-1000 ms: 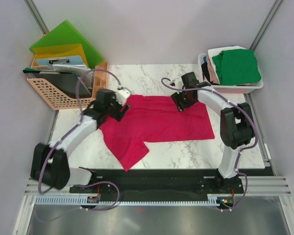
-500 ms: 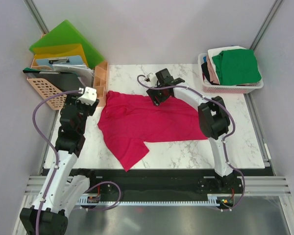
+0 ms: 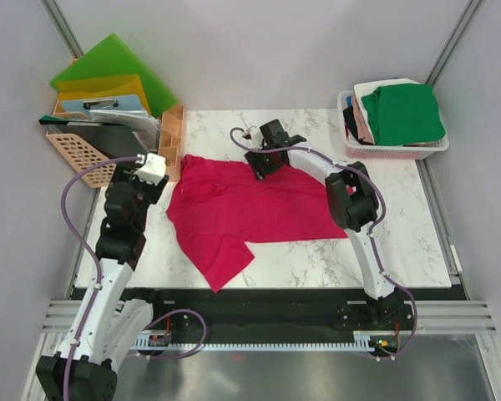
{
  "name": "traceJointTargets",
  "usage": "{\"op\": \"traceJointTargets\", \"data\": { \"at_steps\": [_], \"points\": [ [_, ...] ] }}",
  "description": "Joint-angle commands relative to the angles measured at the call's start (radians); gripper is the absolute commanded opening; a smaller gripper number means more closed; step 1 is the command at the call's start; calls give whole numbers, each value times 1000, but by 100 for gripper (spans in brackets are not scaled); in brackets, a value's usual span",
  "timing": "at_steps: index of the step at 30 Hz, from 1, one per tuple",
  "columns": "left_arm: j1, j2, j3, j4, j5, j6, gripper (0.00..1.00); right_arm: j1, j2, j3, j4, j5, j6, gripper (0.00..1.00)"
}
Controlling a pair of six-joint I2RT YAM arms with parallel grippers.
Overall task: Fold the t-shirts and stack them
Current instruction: Fold the flattened tshirt in 1/3 of the way
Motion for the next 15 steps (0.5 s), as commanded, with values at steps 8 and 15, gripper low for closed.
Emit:
{"op": "traceJointTargets", "data": {
  "at_steps": [8, 15],
  "points": [
    [6, 21, -33, 21, -29, 45, 80, -57, 222, 208, -17, 45, 22, 67],
    [6, 66, -39, 30, -13, 30, 80, -66, 298, 322, -38, 70, 13, 68]
  ]
}}
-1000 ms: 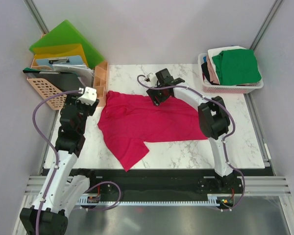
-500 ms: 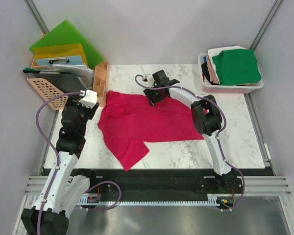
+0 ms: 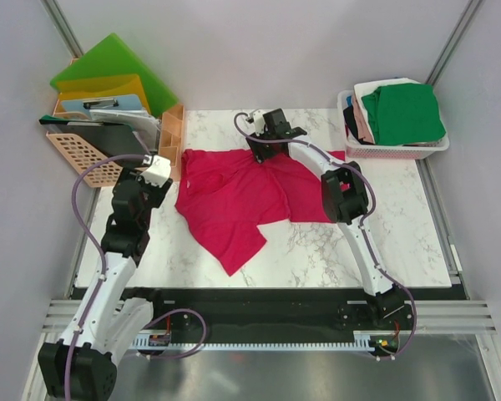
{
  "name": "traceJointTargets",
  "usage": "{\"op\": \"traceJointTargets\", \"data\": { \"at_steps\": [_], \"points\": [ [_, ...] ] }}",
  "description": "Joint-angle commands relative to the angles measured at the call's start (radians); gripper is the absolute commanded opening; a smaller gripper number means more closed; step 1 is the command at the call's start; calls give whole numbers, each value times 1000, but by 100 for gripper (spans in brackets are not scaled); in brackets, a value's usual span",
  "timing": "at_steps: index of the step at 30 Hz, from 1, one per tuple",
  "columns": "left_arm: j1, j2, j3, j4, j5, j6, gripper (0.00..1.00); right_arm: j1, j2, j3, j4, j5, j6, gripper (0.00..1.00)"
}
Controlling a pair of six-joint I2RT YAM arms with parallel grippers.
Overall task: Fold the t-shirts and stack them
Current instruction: Fold the flattened tshirt in 1/3 of the way
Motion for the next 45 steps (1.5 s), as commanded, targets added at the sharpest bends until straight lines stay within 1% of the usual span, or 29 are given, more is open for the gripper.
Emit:
{"op": "traceJointTargets", "data": {
  "at_steps": [1, 3, 6, 12, 14, 16, 17, 18, 20, 21, 22, 23, 24, 25, 27, 28, 29, 30, 31, 32, 33, 34, 35, 36, 39, 40, 43, 44, 45],
  "points": [
    [6, 19, -1, 29, 5, 17, 80, -13, 118, 47, -91, 41, 11, 68],
    [6, 30, -1, 29, 15, 6, 80, -17, 131, 82, -103, 46, 11, 68],
    [5, 39, -3, 29, 27, 5, 80, -17, 136, 84, -104, 51, -3, 71],
    [5, 40, -12, 17, 68, -18, 81, -17, 89, 9, -65, 60, -14, 77],
    [5, 36, -16, 5, 83, -27, 80, -17, 26, -60, -36, 66, -9, 78],
    [5, 31, -23, -6, 96, -31, 81, -11, -86, -135, 39, 92, 2, 79],
    [5, 30, -24, -9, 106, -34, 81, -7, -135, -228, 71, 100, 5, 79],
    [5, 27, -24, -9, 111, -38, 81, -2, -236, -273, 128, 109, 5, 79],
    [5, 24, -20, -35, 143, -56, 81, 13, -330, -362, 145, 115, 6, 79],
    [5, 22, -13, -50, 157, -61, 81, 16, -420, -382, 134, 113, 12, 80],
    [5, 19, 0, -64, 174, -67, 81, 26, -465, -402, 119, 119, 17, 80],
    [3, 17, 6, -104, 211, -75, 81, 27, -506, -436, 101, 120, 34, 81],
    [3, 16, 16, -127, 231, -77, 81, 27, -579, -442, 31, 117, 42, 81],
    [2, 17, 31, -151, 252, -75, 81, 27, -614, -453, -10, 116, 51, 81],
    [0, 33, 60, -249, 335, -44, 81, 29, -722, -508, -121, 106, 58, 81],
    [-3, 43, 72, -291, 362, -32, 81, 27, -765, -543, -143, 103, 62, 81],
    [-3, 54, 85, -328, 411, -5, 81, 26, -808, -626, -156, 68, 49, 82],
    [-6, 85, 115, -439, 444, 9, 81, 27, -885, -657, -204, 63, 51, 82],
    [-9, 100, 135, -499, 484, 21, 80, 23, -917, -684, -231, 66, 61, 82],
    [-12, 117, 155, -567, 560, 31, 80, 21, -947, -730, -260, 57, 60, 83],
    [-15, 155, 193, -678, 609, 37, 80, 20, -1000, -749, -315, 32, 42, 83],
    [-16, 169, 209, -729, 655, 43, 80, 18, -1028, -769, -332, 35, 37, 83],
    [-20, 184, 221, -765, 744, 49, 80, 15, -1052, -810, -341, 41, 23, 83],
    [-26, 198, 241, -815, 781, 52, 80, 15, -1085, -827, -356, 72, 11, 83],
    [-65, 281, 301, -880, 872, 45, 80, -5, -1103, -869, -366, 120, -26, 83],
    [-79, 339, 318, -894, 884, 26, 80, -14, -1099, -875, -367, 139, -27, 83],
    [-144, 427, 376, -960, 981, -6, 80, -39, -1059, -899, -366, 129, -21, 82],
    [-180, 479, 384, -969, 1033, -11, 79, -46, -1035, -904, -361, 129, -21, 79],
    [-199, 499, 396, -978, 1048, -12, 79, -54, -1024, -909, -360, 103, -21, 78]
  ]
}}
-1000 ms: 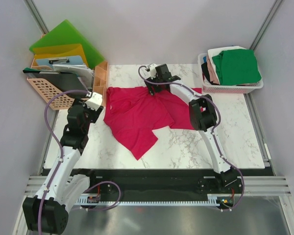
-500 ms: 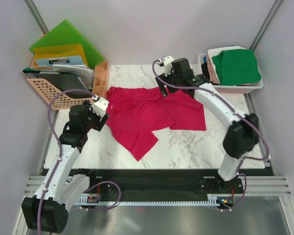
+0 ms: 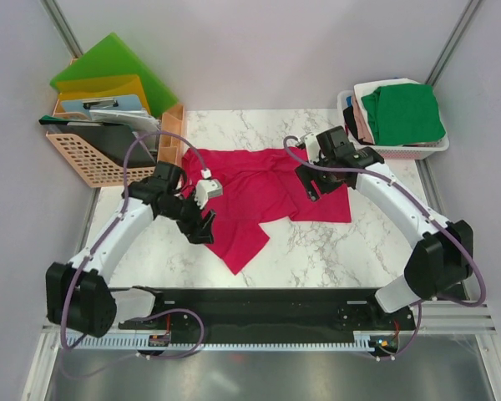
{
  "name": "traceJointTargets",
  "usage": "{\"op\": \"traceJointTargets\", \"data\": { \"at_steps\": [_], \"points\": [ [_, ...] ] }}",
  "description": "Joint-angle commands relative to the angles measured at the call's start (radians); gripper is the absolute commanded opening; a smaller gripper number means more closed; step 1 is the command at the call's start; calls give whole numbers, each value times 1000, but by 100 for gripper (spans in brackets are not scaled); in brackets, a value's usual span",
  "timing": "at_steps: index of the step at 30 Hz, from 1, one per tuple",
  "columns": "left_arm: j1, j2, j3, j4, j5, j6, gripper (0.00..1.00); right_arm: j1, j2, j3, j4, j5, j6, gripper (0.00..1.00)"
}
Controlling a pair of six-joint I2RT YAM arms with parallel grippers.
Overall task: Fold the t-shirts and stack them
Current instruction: Fold the flattened tshirt in 1/3 of the way
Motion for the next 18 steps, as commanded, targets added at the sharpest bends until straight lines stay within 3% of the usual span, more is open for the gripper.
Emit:
{"op": "traceJointTargets", "data": {
  "at_steps": [1, 6, 11, 16, 18],
  "points": [
    [-77, 82, 63, -110, 187, -37, 79, -27, 48, -19, -7, 0, -7, 77],
    [-186, 139, 58, -34, 150, -86, 78, -147, 105, -33, 11, -33, -27, 76],
    [-368, 8, -77, 232, -268, -186, 79, -264, 200, -4, -26, -93, -48, 76],
    [-534, -116, -169, 402, -454, -202, 79, -303, 252, 11, -27, -144, -34, 76],
    [-607, -131, -225, 440, -591, -180, 79, -306, 266, 16, -27, -168, -27, 76]
  ]
}}
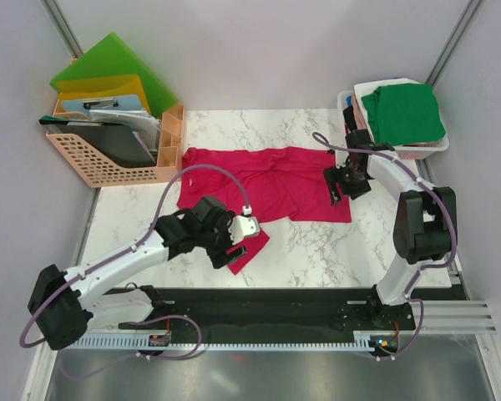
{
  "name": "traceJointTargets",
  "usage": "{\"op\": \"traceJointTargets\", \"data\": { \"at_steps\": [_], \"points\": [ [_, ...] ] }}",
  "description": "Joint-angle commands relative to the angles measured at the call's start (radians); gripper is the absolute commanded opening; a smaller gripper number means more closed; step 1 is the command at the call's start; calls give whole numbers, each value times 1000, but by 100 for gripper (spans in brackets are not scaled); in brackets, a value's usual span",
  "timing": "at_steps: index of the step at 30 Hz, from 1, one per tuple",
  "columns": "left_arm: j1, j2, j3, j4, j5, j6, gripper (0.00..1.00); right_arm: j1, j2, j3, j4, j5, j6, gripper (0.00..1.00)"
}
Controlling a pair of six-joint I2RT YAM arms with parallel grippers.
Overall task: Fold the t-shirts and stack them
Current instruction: Fold the flattened tshirt in 1/3 of the way, then grap the side of the flattened tshirt closest away from the robot with both arms
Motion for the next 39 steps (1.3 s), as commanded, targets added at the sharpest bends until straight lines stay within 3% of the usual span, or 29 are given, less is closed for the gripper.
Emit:
{"op": "traceJointTargets", "data": {
  "at_steps": [1, 10, 19, 21, 27, 32, 39],
  "points": [
    [-86, -37, -75, 186, -297, -8, 79, 4, 13, 52, -8, -88, 13, 76],
    [-103, 58, -204, 266, -341, 29, 72, 4, 46, 88, -12, -91, 31, 76],
    [-127, -71, -198, 210, -241, -16, 72, 4, 79, 88, -8, -82, 30, 75],
    [-163, -89, -233, 252, -252, 4, 72, 4, 92, 89, -7, -90, 33, 75],
    [-318, -85, -349, 404, -463, 96, 76, 4, 116, 97, -8, -111, 41, 75],
    [-330, 18, -324, 439, -421, 70, 76, 4, 125, 98, -7, -91, 39, 75],
    [-330, 46, -294, 488, -430, 92, 77, 2, 116, 68, 1, -87, 31, 74]
  ]
}}
